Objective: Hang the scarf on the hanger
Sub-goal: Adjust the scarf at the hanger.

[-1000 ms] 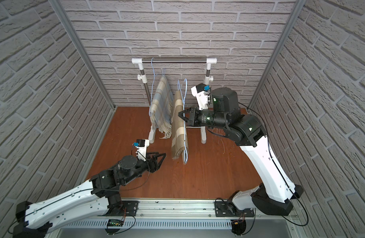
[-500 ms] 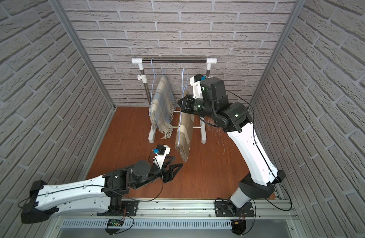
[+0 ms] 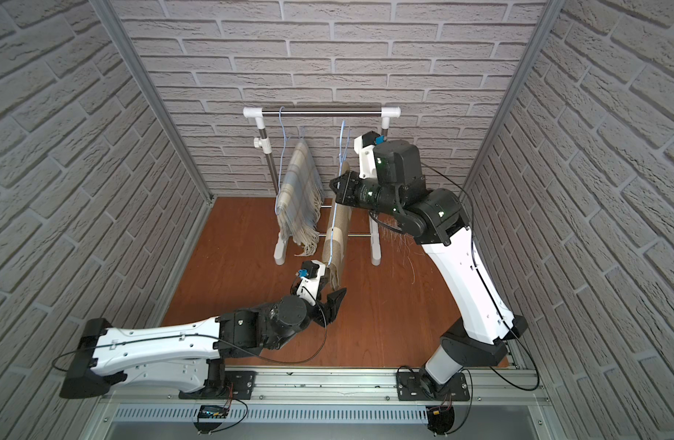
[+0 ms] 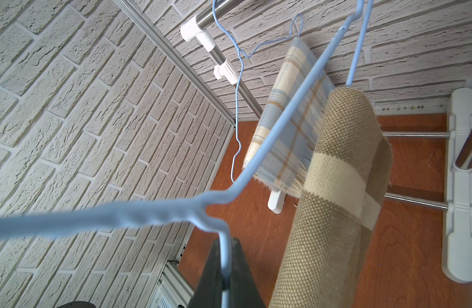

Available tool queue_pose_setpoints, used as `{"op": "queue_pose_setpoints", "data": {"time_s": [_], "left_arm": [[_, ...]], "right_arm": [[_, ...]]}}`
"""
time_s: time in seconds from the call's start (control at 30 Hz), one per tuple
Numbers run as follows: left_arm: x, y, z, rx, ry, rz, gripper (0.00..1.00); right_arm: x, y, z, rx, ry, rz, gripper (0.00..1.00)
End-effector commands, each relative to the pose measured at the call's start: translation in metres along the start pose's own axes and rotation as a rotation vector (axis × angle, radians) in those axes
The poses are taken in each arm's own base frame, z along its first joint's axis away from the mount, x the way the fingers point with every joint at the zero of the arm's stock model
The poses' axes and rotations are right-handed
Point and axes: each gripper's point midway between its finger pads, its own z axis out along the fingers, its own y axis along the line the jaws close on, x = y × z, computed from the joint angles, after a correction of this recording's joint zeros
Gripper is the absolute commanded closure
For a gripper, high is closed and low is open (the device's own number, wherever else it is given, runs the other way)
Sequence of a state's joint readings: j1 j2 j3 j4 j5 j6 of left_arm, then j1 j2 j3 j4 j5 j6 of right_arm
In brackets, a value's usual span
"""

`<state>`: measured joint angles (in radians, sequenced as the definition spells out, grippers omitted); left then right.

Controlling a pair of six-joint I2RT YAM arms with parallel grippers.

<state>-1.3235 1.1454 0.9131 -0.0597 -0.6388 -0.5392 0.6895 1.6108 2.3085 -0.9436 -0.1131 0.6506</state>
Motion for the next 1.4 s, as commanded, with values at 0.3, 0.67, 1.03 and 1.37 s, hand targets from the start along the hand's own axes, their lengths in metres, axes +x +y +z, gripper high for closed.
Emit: {"op": "queue_pose_setpoints", "data": {"time_s": [0.3, 0.67, 1.03, 1.37], "left_arm": [[-0.016, -0.01, 0.021, -0.09, -0.036, -0.015, 0.6], [-0.011, -0.009, 0.026, -0.148, -0.016, 0.003, 0.91], [0.01, -0.004, 0.028, -0.223, 0.025, 0.09, 1.0], [-0.029, 0.017, -0.019, -0.239, -0.095, 0.036, 0.48]], "right_arm": [[-0.03, 0.038, -0.047, -0.137, -0.152, -0.065, 0.97], [-0.035, 0.043, -0.046, -0.152, -0.188, -0.033, 0.97], [-0.05, 0.041, -0.046, -0.122, -0.243, -0.005, 0.97], [-0.033, 0.035, -0.027, -0.109, -0.163, -0.015, 0.97]]}}
